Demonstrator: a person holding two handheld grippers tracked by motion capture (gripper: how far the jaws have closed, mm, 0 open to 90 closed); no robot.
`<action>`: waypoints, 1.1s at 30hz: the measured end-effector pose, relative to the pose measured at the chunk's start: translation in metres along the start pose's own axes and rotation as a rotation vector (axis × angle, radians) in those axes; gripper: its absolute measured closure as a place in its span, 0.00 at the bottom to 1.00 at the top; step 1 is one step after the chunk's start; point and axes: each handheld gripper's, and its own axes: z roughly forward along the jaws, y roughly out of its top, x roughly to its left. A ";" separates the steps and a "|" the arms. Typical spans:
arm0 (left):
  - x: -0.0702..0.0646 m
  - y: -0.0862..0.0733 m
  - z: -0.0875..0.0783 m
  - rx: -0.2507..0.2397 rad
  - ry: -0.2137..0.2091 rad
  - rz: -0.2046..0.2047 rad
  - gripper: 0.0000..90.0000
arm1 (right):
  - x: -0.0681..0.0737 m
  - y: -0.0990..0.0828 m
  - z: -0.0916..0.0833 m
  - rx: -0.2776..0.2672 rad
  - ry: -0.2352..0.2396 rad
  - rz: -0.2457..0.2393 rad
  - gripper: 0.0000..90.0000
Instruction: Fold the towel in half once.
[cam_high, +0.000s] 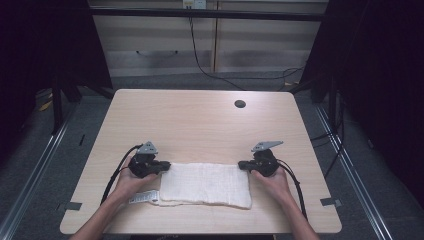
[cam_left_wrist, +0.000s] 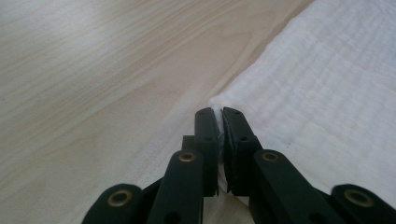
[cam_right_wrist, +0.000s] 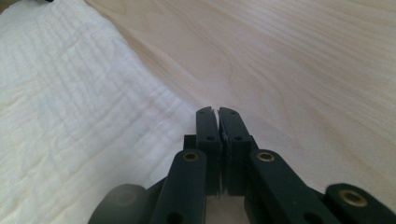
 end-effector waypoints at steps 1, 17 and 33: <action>0.001 0.000 0.000 -0.003 0.001 0.000 0.95 | -0.001 0.000 0.000 0.001 -0.011 0.004 0.98; 0.004 0.001 0.003 -0.023 0.032 -0.032 0.95 | 0.004 0.020 -0.021 -0.131 -0.004 0.007 0.98; 0.001 -0.001 0.001 -0.018 0.043 -0.027 0.95 | 0.035 0.023 -0.044 -0.179 0.047 -0.076 0.98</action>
